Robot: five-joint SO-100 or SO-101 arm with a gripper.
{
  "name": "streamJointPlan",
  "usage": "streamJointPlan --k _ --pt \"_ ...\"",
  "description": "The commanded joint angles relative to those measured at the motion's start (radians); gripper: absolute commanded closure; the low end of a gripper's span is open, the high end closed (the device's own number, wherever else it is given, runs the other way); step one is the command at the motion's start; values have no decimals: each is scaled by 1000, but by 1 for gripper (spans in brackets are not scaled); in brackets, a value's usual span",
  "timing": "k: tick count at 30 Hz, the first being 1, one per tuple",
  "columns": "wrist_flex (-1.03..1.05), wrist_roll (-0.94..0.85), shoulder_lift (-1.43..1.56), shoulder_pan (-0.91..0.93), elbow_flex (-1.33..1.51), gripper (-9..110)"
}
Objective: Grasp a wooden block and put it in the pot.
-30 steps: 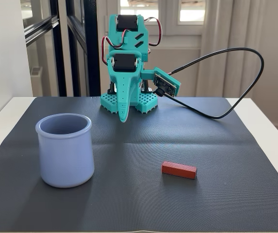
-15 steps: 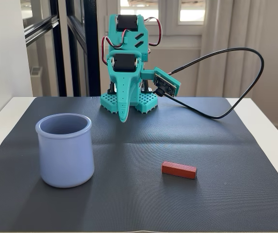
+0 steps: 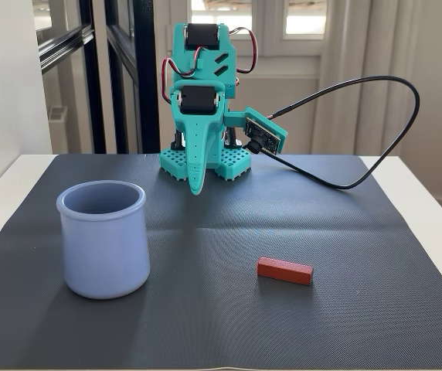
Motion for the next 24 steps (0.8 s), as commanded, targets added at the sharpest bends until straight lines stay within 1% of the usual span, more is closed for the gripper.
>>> streamJointPlan --k 1,24 --pt "2 -3 5 -6 -6 98" --pt "2 6 0 3 -8 97"
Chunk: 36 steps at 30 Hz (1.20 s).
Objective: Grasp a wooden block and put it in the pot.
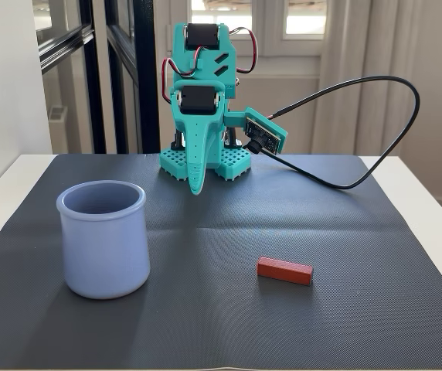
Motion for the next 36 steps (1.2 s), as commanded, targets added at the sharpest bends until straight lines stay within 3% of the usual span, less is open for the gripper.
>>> streamJointPlan --k 1,8,20,29,36 --pt "2 8 -2 2 -11 97" --pt "26 8 -31 2 -147 97" --pt "15 18 -402 -54 -370 91" --pt "8 365 -681 -199 -520 91" --pt "-172 540 -859 -364 -523 91"
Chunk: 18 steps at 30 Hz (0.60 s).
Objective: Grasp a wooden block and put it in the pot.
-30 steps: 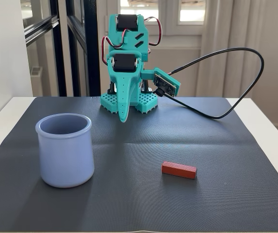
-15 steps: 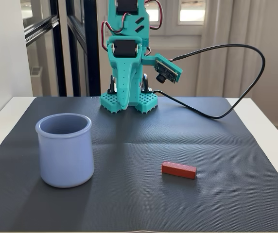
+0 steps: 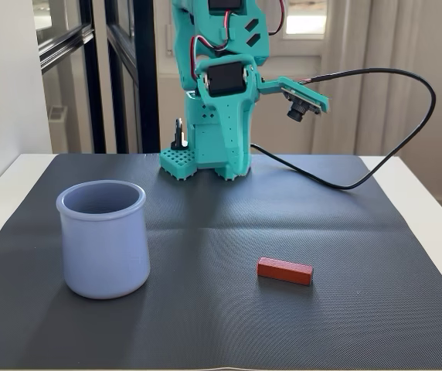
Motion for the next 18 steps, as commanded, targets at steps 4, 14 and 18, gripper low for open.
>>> streamJointPlan --k 4,14,18 --pt "-101 118 -100 -100 -74 91" --pt "-264 414 -255 -166 -107 91" --pt "-325 433 -350 -164 -126 91"
